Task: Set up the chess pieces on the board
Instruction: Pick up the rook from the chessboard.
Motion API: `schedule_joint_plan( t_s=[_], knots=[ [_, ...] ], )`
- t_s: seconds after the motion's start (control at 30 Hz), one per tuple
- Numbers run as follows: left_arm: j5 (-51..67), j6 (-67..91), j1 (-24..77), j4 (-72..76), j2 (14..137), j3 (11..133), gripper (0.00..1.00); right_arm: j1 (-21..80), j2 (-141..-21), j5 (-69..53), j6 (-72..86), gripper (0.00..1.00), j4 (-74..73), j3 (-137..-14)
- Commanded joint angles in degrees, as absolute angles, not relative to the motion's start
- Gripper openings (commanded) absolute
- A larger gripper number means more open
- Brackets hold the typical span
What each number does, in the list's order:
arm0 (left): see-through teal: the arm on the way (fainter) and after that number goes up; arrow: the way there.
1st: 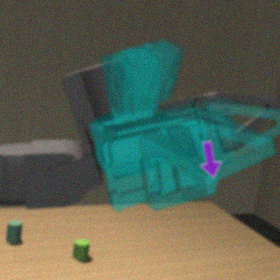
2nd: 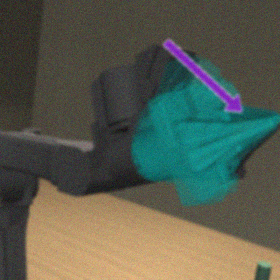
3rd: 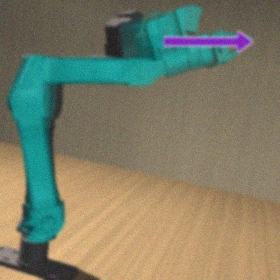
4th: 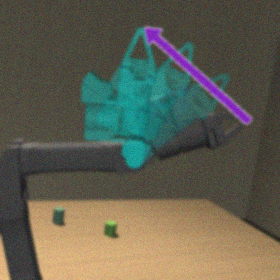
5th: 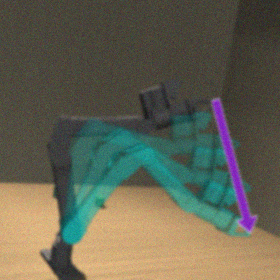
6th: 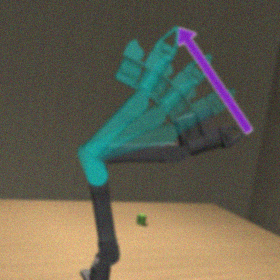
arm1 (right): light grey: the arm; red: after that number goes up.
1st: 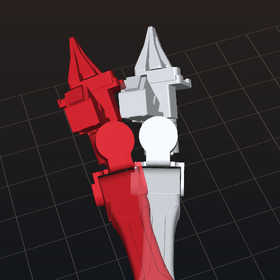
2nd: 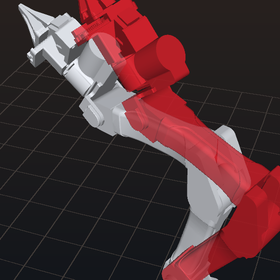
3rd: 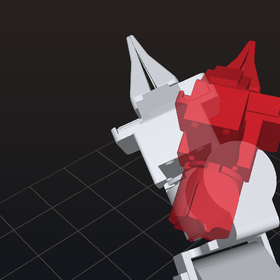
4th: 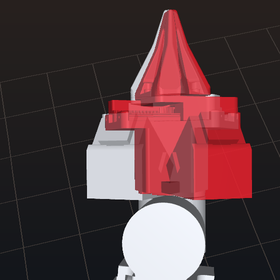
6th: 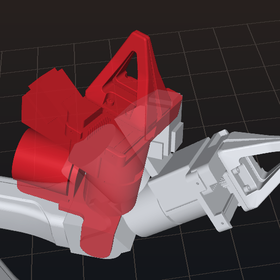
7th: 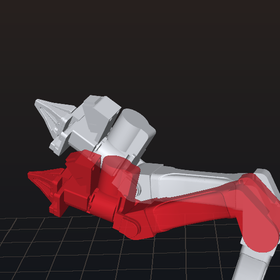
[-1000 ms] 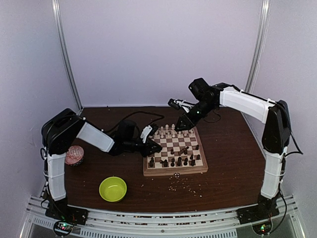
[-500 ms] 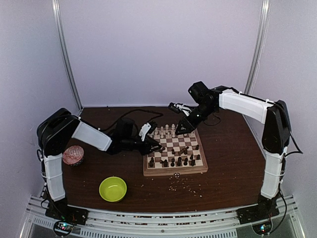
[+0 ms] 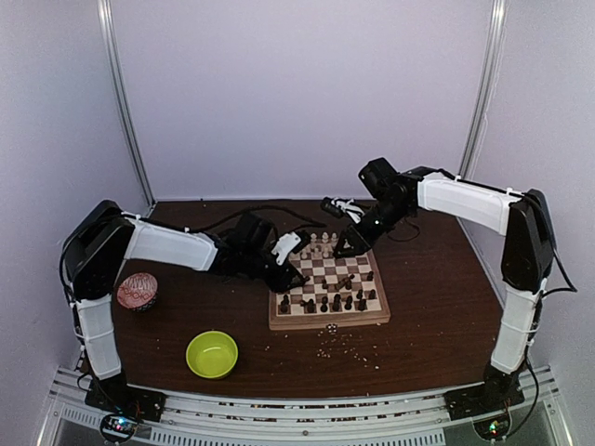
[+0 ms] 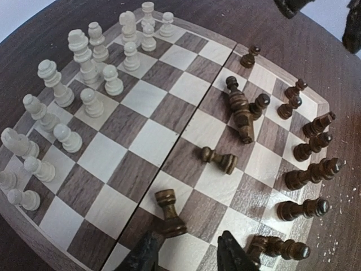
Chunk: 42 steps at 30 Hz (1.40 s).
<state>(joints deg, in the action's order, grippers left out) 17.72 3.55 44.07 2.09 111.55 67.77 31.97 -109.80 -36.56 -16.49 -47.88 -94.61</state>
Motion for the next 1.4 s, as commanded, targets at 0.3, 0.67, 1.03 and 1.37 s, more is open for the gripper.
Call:
schedule_joint_plan(
  t_s=[0.3, 0.67, 1.03, 1.37],
  knots=[
    [9.72, 0.26, 45.77, -15.36, 117.14, 79.89, 0.41, 28.09, -100.81, -41.74, -15.17, 0.30, -40.55, -85.71],
    [8.96, 0.25, 46.47, -16.96, 120.56, 82.41, 0.41, 27.44, -99.78, -43.46, -14.56, 0.31, -38.73, -82.95],
    [7.31, -2.20, 47.30, -21.61, 120.82, 83.68, 0.26, 26.83, -98.69, -43.92, -13.86, 0.30, -38.11, -82.45],
    [8.17, -1.80, 47.29, -19.15, 117.36, 81.90, 0.09, 23.71, -95.63, -45.03, -10.13, 0.30, -37.50, -82.09]
  ],
)
